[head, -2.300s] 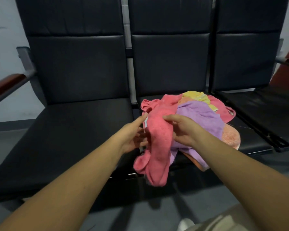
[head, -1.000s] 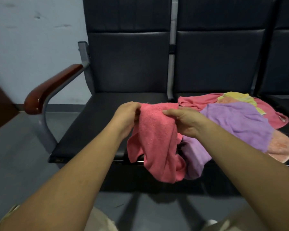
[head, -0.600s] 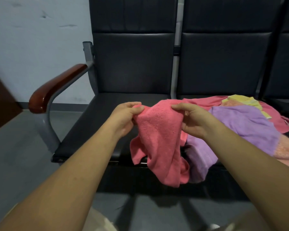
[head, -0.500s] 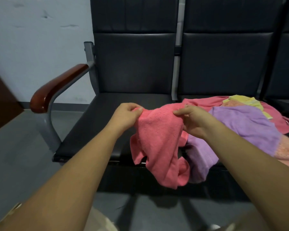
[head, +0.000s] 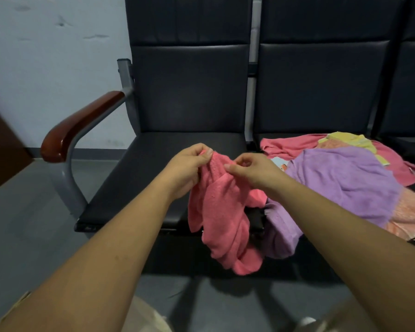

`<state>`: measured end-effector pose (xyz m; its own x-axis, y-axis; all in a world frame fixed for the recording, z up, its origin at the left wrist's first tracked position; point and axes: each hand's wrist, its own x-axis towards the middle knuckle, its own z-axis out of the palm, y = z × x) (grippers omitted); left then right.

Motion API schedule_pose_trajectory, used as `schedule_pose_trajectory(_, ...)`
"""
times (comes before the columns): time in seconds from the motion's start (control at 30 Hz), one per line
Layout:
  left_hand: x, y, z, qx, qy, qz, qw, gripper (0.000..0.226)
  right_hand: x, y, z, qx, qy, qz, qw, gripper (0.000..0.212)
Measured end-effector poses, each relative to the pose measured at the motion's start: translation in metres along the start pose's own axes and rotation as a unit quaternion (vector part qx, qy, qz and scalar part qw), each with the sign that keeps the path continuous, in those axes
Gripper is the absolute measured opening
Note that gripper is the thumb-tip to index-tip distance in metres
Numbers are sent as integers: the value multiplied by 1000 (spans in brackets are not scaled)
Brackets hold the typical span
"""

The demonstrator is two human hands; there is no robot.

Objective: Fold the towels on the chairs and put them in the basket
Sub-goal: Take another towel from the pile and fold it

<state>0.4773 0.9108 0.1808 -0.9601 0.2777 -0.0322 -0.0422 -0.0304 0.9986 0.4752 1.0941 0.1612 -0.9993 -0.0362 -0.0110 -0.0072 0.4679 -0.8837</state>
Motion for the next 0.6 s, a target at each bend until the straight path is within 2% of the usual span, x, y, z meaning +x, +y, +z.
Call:
schedule_pose_trajectory(0.03, -1, 2, -1, -16, 15, -1, 1000, 29, 0, -1, -3, 3, 5, -13, 1000, 17)
schedule_pose_trajectory(0.1, 0, 5, -6, -48, 60, -3, 997, 31, 3, -1, -9, 4, 34, -17, 999, 19)
schedule_pose_trajectory(0.17, 5, 8, -18, -100, 127, -27, 986, 28, 5, 2, -14, 48, 71, 25, 996, 23)
schedule_pose_trajectory(0.2, 8, 7, -26, -97, 163, -43, 981, 24, 6, 5, -16, 103, 88, 62, 989, 23)
schedule_pose_trajectory(0.23, 10, 5, -37, -42, 198, -56, 978, 23, 6, 5, -19, 183, 96, 110, 972, 21)
schedule_pose_trajectory(0.27, 10, 3, -48, 61, 225, -64, 970, 25, 5, 7, -22, 279, 89, 156, 943, 20)
schedule_pose_trajectory(0.33, 3, 1, -63, 252, 252, -57, 933, 28, 1, 11, -27, 424, 51, 223, 876, 21)
schedule_pose_trajectory(0.37, 0, 0, -66, 286, 260, -51, 921, 28, 0, 13, -29, 466, 39, 238, 851, 22)
schedule_pose_trajectory(0.43, -5, 1, -70, 247, 269, -37, 930, 25, -6, 13, -27, 507, 30, 245, 826, 31)
schedule_pose_trajectory(0.6, -12, 0, -82, 49, 272, 44, 960, 18, -23, 8, -22, 516, 40, 267, 813, 37)
